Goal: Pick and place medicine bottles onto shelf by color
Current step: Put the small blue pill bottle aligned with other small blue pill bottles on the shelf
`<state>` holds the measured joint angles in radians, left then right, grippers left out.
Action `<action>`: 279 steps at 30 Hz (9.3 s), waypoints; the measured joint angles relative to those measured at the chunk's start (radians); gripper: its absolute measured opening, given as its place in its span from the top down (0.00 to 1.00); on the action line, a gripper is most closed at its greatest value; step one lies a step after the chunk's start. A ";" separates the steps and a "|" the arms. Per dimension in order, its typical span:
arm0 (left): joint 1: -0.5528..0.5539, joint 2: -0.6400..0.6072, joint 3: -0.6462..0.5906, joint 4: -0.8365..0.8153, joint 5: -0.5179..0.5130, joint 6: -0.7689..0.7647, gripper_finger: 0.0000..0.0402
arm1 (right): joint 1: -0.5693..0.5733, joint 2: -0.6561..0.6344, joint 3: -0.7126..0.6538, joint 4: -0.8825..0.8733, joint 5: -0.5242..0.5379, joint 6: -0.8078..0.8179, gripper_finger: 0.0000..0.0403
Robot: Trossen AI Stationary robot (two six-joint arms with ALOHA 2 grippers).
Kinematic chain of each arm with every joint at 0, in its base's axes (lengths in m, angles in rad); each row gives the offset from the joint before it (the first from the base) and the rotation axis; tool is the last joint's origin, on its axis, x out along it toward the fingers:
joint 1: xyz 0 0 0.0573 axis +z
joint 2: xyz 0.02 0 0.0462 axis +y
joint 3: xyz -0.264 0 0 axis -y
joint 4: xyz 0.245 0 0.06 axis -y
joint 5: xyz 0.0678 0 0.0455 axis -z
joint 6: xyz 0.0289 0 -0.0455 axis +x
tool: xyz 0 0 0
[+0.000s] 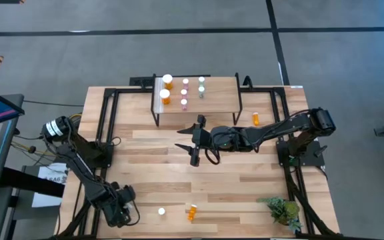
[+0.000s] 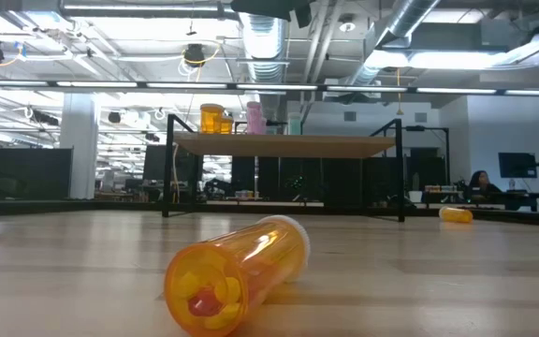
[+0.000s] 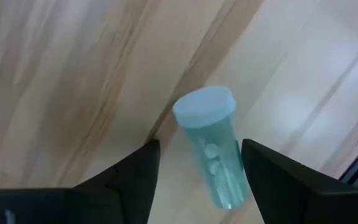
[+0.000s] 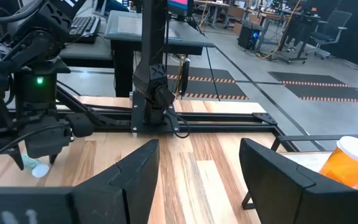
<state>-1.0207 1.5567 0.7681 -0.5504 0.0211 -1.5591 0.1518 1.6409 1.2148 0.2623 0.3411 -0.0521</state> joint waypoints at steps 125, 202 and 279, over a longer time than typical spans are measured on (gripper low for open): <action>0.781 -0.797 -0.387 0.972 -0.201 1.477 0.77 | 0.013 -0.001 0.001 0.033 -0.003 0.128 0.39; 0.771 -0.636 -0.339 1.026 -0.185 1.431 0.77 | -0.003 0.147 0.108 0.183 -0.235 0.134 0.39; 0.727 -0.593 -0.339 1.098 -0.237 1.441 0.64 | -0.023 0.147 0.108 0.182 -0.316 0.209 0.69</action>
<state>-0.2939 0.9642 0.4294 0.5477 -0.2161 -0.1177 0.1284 1.7878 1.3231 0.4440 0.0254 0.1566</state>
